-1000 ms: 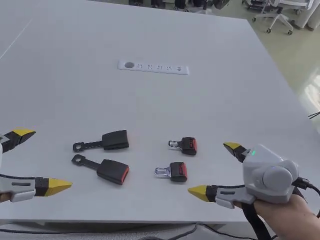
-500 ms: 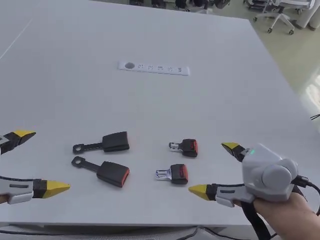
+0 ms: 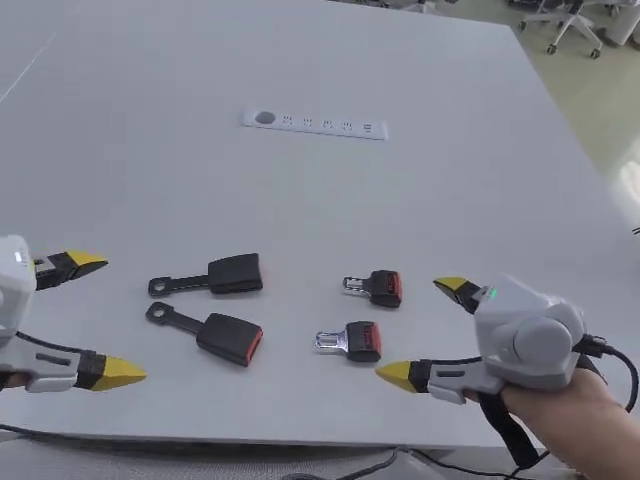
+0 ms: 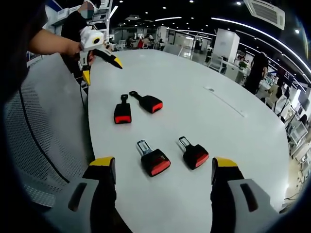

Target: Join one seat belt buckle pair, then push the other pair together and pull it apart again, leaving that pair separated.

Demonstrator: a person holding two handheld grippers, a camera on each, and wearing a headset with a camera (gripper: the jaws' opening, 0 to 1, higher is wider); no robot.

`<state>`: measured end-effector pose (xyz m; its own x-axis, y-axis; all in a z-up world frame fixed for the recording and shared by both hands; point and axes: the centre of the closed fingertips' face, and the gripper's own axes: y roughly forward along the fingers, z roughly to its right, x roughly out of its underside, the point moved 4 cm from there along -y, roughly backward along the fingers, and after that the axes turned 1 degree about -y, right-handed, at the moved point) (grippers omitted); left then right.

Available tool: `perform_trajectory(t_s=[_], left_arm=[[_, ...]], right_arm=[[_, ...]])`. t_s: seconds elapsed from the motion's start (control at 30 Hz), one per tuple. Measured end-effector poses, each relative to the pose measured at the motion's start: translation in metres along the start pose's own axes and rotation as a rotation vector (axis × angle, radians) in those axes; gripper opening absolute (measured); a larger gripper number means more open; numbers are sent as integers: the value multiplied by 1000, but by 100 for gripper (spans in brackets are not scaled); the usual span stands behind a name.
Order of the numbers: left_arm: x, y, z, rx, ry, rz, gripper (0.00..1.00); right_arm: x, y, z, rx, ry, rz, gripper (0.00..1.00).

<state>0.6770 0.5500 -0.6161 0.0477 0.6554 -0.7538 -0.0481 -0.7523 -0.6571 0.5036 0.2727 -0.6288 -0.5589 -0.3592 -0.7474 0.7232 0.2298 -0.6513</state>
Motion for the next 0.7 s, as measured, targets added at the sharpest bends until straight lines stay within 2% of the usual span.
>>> perform_trajectory(t_s=[0.23, 0.33, 0.53, 0.7], left_arm=[[-7, 22, -1, 66, 57, -25, 83], [-6, 32, 1, 93, 82, -47, 81], [-1, 50, 7, 150, 114, -92, 77], [-2, 63, 11, 183, 154, -117, 75]], right_arm=[[0, 11, -2, -44, -25, -26, 75], [2, 15, -4, -75, -44, -46, 69], [7, 25, -8, -121, -90, -85, 66], [9, 34, -12, -156, -123, -109, 64]])
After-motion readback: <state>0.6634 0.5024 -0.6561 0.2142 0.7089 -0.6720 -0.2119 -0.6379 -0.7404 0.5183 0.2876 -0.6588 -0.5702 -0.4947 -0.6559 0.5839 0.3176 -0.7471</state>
